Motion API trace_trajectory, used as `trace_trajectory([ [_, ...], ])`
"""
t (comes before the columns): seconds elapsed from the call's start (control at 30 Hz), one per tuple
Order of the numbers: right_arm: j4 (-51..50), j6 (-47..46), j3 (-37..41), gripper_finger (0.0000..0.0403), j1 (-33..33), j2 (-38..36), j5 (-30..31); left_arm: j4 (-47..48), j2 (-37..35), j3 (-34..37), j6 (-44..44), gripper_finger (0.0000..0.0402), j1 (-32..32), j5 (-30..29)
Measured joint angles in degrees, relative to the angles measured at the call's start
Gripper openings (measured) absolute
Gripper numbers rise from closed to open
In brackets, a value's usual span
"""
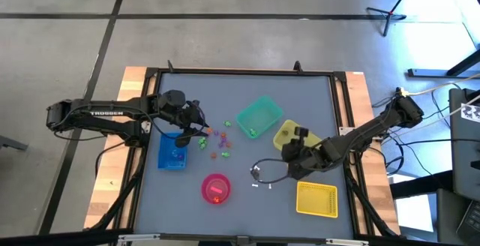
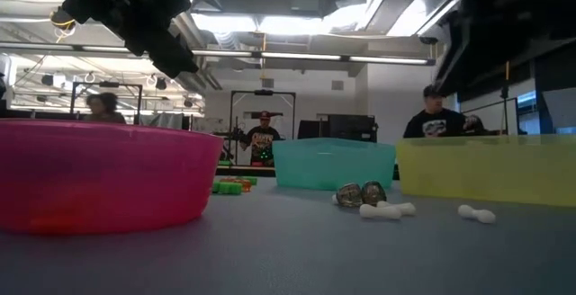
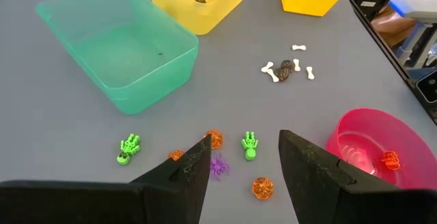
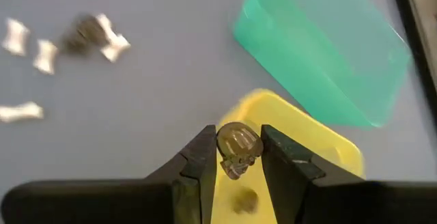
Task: Sort Halloween decoration
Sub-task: Put the black skull toy into the light yellow bin, then put the violet spider toy into the blue bin
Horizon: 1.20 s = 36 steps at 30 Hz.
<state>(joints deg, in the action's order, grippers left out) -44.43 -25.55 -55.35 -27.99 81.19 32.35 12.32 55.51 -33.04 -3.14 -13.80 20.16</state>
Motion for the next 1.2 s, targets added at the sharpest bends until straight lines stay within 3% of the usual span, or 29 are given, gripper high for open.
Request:
trace_trajectory([
  [0.23,-6.7,-0.1,0.0,0.0103,0.0,0.1,0.5,0.0,0.0,0.0,0.0,0.0157,0.0,0.0],
  [0.77,-9.7,-0.1,0.0,0.0109,0.0,0.1,0.5,0.0,0.0,0.0,0.0,0.0157,0.0,-1.7],
  [1.2,-9.8,-1.2,0.0,0.0219,4.6,0.1,0.5,0.0,0.0,0.0,2.4,0.0157,0.0,-1.7],
])
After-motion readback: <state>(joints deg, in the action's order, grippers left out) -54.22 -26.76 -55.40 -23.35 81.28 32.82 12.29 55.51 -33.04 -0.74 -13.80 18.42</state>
